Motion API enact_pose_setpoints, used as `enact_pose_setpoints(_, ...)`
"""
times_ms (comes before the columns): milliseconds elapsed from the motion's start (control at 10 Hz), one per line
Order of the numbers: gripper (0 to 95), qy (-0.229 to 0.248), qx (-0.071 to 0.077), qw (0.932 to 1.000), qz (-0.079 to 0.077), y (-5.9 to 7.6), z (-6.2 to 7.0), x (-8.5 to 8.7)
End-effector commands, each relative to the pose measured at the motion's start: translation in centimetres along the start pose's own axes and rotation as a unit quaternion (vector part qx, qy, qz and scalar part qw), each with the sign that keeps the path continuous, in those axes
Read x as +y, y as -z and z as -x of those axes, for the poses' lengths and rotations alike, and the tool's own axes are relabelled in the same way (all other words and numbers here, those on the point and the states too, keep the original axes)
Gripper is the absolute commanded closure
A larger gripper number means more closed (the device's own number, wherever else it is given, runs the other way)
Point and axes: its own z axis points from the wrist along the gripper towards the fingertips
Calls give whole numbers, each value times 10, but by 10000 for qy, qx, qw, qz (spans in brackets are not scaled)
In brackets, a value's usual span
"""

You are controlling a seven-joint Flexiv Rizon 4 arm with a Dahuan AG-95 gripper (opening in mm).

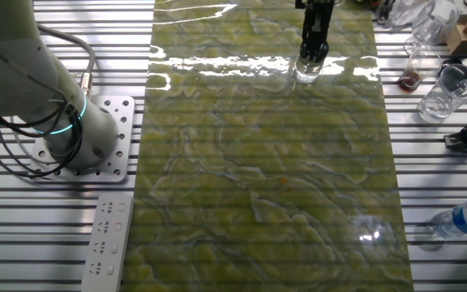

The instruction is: Screw the lid onto the jar

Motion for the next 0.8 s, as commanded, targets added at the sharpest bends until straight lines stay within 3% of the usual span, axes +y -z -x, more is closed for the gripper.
enact_pose_setpoints(100,0,341,-39,9994,-29,3,0,-4)
enact_pose_setpoints(300,0,805,36,9967,-15,15,9,-14)
enact_pose_setpoints(500,0,957,140,9953,-12,28,19,-17)
enact_pose_setpoints(800,0,995,161,9949,27,34,25,-19)
